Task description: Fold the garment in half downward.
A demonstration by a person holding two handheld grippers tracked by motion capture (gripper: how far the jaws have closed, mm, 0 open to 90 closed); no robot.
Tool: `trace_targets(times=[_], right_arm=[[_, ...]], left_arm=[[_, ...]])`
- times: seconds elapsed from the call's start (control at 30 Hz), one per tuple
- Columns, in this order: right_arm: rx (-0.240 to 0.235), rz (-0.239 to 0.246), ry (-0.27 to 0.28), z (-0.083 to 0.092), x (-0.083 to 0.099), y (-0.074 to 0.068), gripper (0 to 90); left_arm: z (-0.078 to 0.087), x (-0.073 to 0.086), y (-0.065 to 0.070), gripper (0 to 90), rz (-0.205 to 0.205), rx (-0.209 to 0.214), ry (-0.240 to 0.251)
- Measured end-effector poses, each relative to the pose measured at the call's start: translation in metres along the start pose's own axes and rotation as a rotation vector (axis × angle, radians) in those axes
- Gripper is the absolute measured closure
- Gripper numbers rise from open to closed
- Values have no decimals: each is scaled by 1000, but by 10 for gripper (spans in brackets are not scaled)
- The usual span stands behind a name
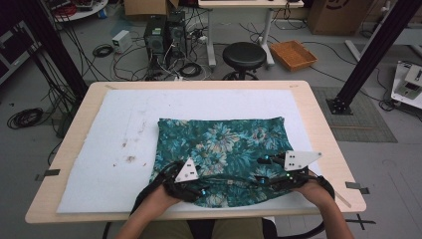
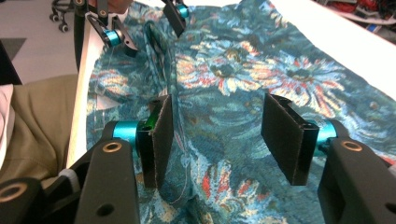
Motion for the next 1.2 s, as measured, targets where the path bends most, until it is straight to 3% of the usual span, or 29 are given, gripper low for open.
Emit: trace_targets(times=[0.03, 0.13, 0.17, 0.23, 0.4, 0.5, 0.6, 0.8, 0.87, 0.93, 1.03, 1.1, 1.13, 1.17, 1.2], right_arm=[[0, -5, -3, -1, 0, 0, 446], [-1, -15, -5, -2, 1, -1, 444], [-1, -18, -7, -3, 1, -1, 444], [-1, -19, -9, -4, 2, -2, 444], [16, -48, -21, -8, 1, -2, 431], [12, -68, -31, -15, -5, -6, 393], [-5, -58, -36, -26, -17, -13, 387], [-24, -59, -88, -58, -34, -27, 395], [-12, -96, -136, -71, -36, -27, 416], [17, -102, -183, -80, -37, -27, 443], [41, -49, -225, -88, -37, -27, 639], [52, -14, -218, -88, -38, -27, 821], [68, 2, -211, -87, -38, -27, 832], [83, 21, -210, -86, -39, -27, 846], [107, 44, -203, -85, -40, -28, 851]], left_arm=[[-3, -1, 0, 349, -13, -2, -19], [-6, -2, 1, 605, -74, -27, -47], [-6, -3, 2, 704, -89, -42, -50], [-4, -5, 1, 810, -113, -84, -34], [3, -15, -3, 837, -146, -203, 50], [3, -18, -5, 838, -159, -237, 73], [1, -20, -9, 837, -140, -245, 96], [-2, -24, -17, 838, -91, -206, 127], [0, -25, -19, 837, -77, -156, 154], [1, -25, -20, 837, -72, -119, 172], [4, -24, -20, 836, -71, -97, 184], [5, -22, -19, 833, -71, -78, 193], [6, -22, -19, 818, -65, -66, 198], [6, -22, -20, 754, -45, -57, 213], [7, -22, -21, 616, -23, -52, 221]])
Point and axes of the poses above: each handheld gripper's, and its own axes: z roughly backward along the jaws, x roughly out of its underside, y roughly to its right, the point moved 4 cm from there along -z, roughly forward along the jaws, and after that the axes turned 12 degrees about x, right-handed, at the moved point
